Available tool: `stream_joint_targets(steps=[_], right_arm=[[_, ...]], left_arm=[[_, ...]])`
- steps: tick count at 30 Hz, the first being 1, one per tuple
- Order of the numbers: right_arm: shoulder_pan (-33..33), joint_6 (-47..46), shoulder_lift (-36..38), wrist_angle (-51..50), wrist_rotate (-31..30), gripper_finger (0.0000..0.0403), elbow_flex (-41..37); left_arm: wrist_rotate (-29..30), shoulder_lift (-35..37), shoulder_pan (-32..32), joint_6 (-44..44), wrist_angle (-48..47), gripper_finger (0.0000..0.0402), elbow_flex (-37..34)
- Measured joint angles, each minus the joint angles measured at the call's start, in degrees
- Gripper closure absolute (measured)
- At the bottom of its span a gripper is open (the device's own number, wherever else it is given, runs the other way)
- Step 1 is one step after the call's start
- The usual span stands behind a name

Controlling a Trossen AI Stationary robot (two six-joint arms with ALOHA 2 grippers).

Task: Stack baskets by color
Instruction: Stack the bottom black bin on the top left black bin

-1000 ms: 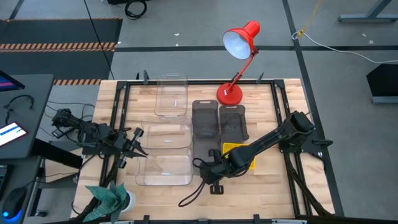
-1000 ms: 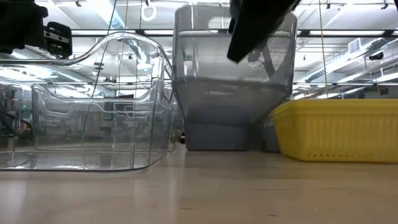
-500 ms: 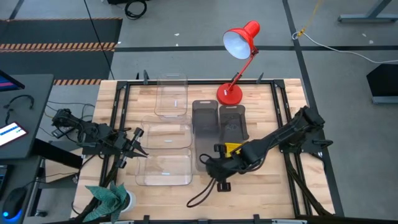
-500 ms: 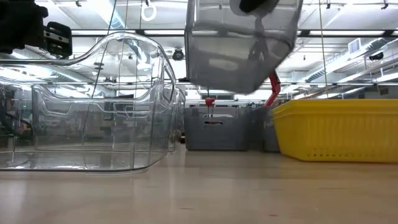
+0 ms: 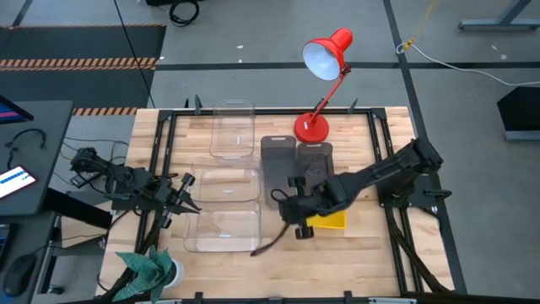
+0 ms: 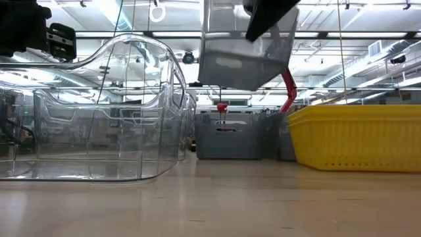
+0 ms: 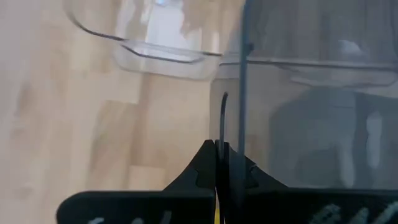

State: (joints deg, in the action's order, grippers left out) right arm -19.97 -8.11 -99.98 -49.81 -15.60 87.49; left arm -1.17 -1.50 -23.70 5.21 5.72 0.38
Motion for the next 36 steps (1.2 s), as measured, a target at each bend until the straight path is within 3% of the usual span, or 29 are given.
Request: stream_joint_targets(steps=[16,27,36], right_arm=[[9.2,8.6,0.1,2.4,1.4,0.0400,-4.2],[15.3,12.7,0.1,11.4,1.8,0.0400,-9.3],[18.1,12.8,0.1,16.9,5.6,0.0400,-13.5]], left_arm=[[0.0,0.0,0.0,0.0,0.0,0.0368,0.0],[0.0,0.0,0.0,0.0,0.0,0.0378,0.0],[0.0,0.0,0.0,0.0,0.0,0.0368,0.0]])
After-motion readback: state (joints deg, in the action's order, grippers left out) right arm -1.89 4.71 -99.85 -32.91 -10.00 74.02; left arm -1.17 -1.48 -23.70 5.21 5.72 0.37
